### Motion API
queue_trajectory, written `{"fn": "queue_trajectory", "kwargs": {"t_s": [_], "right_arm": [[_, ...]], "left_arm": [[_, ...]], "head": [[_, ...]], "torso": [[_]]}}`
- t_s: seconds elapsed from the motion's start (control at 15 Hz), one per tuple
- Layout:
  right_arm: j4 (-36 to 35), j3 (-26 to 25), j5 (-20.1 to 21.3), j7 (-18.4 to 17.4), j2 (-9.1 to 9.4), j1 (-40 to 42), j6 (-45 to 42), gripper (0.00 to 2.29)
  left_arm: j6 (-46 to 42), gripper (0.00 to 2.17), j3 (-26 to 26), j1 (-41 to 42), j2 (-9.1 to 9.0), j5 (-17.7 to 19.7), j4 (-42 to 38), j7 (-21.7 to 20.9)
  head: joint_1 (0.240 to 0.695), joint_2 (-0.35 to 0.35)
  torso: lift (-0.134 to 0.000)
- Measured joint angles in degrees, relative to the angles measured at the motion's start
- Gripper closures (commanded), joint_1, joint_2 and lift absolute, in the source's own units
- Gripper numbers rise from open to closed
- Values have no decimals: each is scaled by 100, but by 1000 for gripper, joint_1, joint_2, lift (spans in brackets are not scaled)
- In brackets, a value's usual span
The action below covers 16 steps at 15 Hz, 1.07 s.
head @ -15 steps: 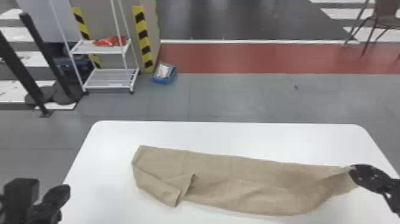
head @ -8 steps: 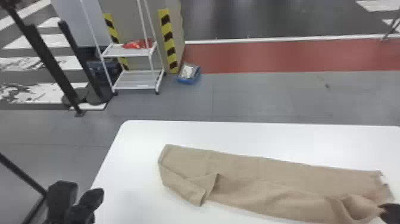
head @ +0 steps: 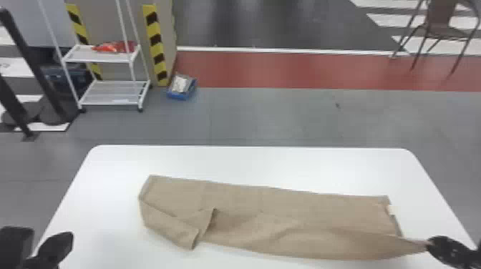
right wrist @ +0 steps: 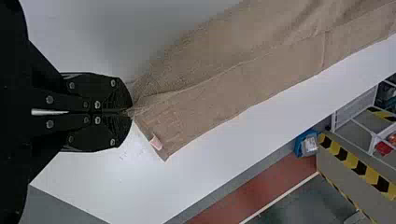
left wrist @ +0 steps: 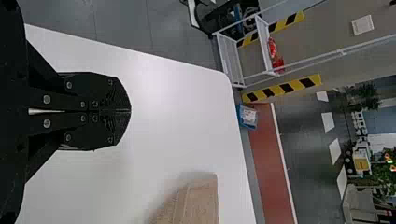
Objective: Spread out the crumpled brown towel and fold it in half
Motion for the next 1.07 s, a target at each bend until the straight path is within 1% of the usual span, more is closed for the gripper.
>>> {"fn": "queue_trajectory", "kwargs": {"t_s": [0.07,0.13,0.2,0.27,0.33,0.4,0.53,0.67,0.73,0.8,0.87,0.93,1.0,1.07], "right_arm": [[80,-11,71,85,-29,-48,37,1426],[145,-16,165,276,-53,-69,60,795],[178,-26,195,458,-64,-60,55,289],[183,-49,175,632,-70,3,-10,124],[176,-66,165,873,-76,74,-73,33],[150,-78,164,1156,-79,137,-115,33],[88,-105,153,1481,-80,243,-264,33],[33,-174,111,1686,-79,309,-421,46],[12,-266,-99,1919,-70,295,-417,56],[-15,-362,-421,2056,-60,252,-327,70],[-48,-416,-711,2078,-49,205,-162,87],[-97,-441,-1004,2000,-22,126,138,90],[-135,-431,-1246,1743,21,8,541,90],[-151,-375,-1415,1404,50,-111,976,90]], "left_arm": [[0,1757,-38,-1,-3,-8,-7,0],[0,1757,-63,-2,-6,-14,-12,1],[0,1757,-69,-2,-5,-20,-12,1],[1,1757,-62,-2,-4,-27,-12,1],[5,1757,-52,-2,-3,-31,-12,0],[9,1757,-47,-2,-2,-33,-20,0],[15,1757,-59,-1,-2,-34,-40,0],[17,1757,-97,-1,-3,-45,-64,1],[18,1757,-115,-1,-3,-62,-73,1],[18,1757,-130,-1,-4,-89,-86,0],[18,1723,-148,-1,-5,-123,-107,-13],[17,1575,-188,-1,-5,-168,-135,-44],[-4,1558,-259,-2,-2,-214,-153,-71],[-56,1480,-341,-13,2,-253,-158,-79]], "head": [[695,-116],[695,-124],[695,-127],[695,-124],[695,-117],[695,-109],[695,-99],[695,-96],[695,-96],[695,-94],[695,-91],[695,-94],[695,-101],[695,-117]], "torso": [[0],[0],[0],[0],[0],[0],[0],[0],[0],[0],[0],[0],[0],[0]]}}
